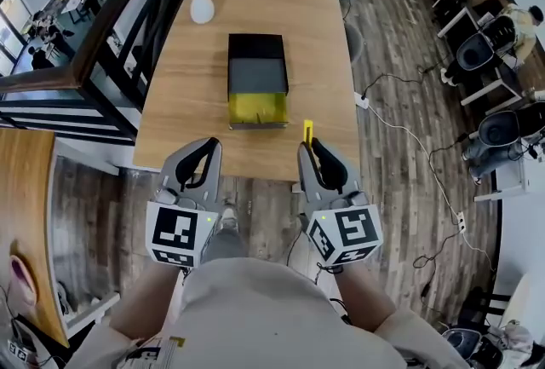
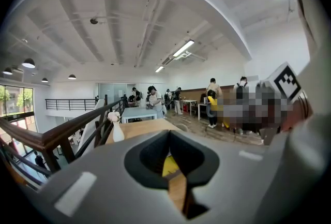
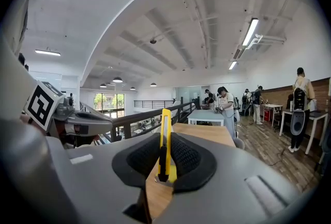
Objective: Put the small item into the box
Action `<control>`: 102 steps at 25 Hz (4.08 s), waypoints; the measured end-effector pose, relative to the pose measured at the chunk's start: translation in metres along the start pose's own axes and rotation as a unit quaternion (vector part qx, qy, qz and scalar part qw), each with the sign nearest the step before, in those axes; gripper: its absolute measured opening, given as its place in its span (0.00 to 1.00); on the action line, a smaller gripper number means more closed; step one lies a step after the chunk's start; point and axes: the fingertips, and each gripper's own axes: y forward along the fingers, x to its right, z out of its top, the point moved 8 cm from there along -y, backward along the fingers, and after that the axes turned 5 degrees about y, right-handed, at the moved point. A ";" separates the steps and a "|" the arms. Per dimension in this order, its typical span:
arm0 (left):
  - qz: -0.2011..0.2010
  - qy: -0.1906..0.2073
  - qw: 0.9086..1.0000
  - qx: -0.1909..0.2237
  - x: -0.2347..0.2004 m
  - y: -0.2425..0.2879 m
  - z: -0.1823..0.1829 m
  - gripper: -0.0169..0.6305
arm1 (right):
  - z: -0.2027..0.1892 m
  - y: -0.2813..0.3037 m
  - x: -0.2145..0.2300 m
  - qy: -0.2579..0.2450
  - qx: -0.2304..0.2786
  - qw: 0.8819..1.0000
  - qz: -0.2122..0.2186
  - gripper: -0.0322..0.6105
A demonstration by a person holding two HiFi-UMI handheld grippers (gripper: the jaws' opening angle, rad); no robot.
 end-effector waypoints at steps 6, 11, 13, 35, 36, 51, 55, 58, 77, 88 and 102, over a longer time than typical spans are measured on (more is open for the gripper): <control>-0.011 0.000 1.000 0.004 -0.049 0.036 -0.003 0.03 | 0.009 0.056 -0.005 0.001 0.001 1.000 -0.012 0.15; -0.019 -0.008 1.000 0.002 -0.085 0.056 -0.008 0.03 | 0.023 0.093 -0.013 0.001 0.006 1.000 -0.023 0.15; -0.023 -0.010 1.000 0.003 -0.094 0.063 -0.012 0.03 | 0.027 0.105 -0.015 -0.002 0.010 1.000 -0.026 0.15; -0.013 -0.022 1.000 -0.010 -0.099 0.090 -0.017 0.03 | 0.015 0.131 0.004 0.007 -0.033 0.999 0.002 0.15; -0.011 -0.022 1.000 -0.012 -0.097 0.091 -0.015 0.03 | 0.014 0.132 0.007 0.011 -0.038 0.999 0.006 0.15; 0.002 -0.014 0.999 -0.038 -0.084 0.120 -0.010 0.03 | 0.011 0.156 0.044 0.031 -0.074 0.995 0.062 0.15; -0.007 -0.005 0.998 -0.058 -0.082 0.138 -0.017 0.03 | 0.005 0.178 0.051 0.024 -0.098 0.991 0.091 0.15; -0.006 -0.009 0.997 -0.072 -0.083 0.152 -0.028 0.03 | -0.003 0.197 0.057 0.009 -0.118 0.987 0.107 0.15; -0.009 -0.049 0.989 -0.140 -0.108 0.233 -0.097 0.03 | -0.097 0.298 0.064 -0.007 -0.264 0.951 0.163 0.15; -0.043 -0.095 0.977 -0.187 -0.111 0.259 -0.145 0.03 | -0.157 0.336 0.066 -0.016 -0.342 0.922 0.181 0.15; -0.070 -0.101 0.965 -0.231 -0.103 0.273 -0.181 0.03 | -0.216 0.361 0.066 -0.083 -0.438 0.876 0.182 0.15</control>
